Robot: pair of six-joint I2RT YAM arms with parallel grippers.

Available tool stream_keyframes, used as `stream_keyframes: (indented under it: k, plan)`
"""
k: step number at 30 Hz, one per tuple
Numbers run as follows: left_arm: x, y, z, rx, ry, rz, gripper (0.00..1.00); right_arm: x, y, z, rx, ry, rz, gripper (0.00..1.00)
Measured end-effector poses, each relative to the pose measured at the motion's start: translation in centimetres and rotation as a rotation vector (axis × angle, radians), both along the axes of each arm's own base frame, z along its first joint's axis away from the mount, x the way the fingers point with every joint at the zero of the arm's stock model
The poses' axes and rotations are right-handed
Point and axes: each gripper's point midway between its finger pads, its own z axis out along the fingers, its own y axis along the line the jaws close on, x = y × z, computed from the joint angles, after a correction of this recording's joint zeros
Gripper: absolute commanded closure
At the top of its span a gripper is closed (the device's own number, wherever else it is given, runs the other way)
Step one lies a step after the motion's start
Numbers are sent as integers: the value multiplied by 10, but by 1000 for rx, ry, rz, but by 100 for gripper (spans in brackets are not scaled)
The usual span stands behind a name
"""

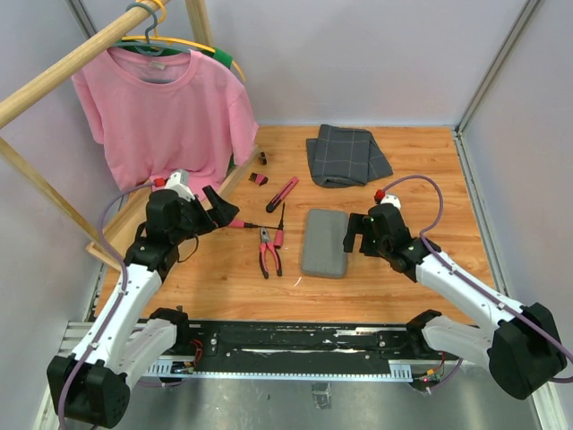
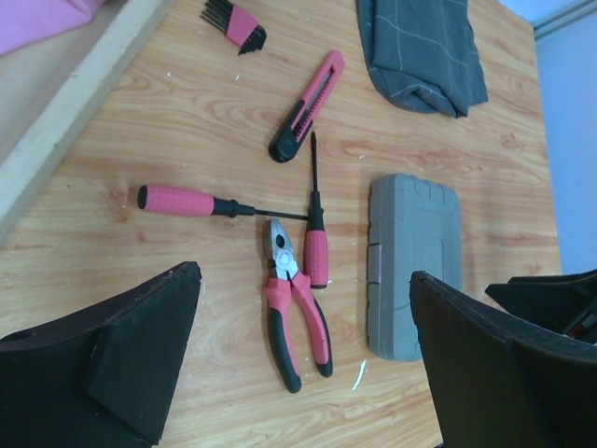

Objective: Sort the tools into containers
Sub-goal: Move the storage box to the center of the board, then open the storage box at the center of the board.

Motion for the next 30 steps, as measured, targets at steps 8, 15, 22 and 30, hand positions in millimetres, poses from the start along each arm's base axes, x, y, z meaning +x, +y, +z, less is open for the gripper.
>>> stream_keyframes:
  k: [8, 15, 22, 30]
  plan:
    - [-2, -8, -12, -4, 28, -26, 7, -1, 7, 1, 28, -2, 29, 2]
    - [-8, -35, -18, -7, 38, -92, 9, -4, 21, -5, 85, 15, 77, 0]
    - [-13, -60, -24, -20, 38, -152, 10, -5, 34, -22, 138, 93, 75, 9]
    - [-16, -78, -30, -28, 30, -193, 10, -1, 49, -40, 193, 159, 56, 14]
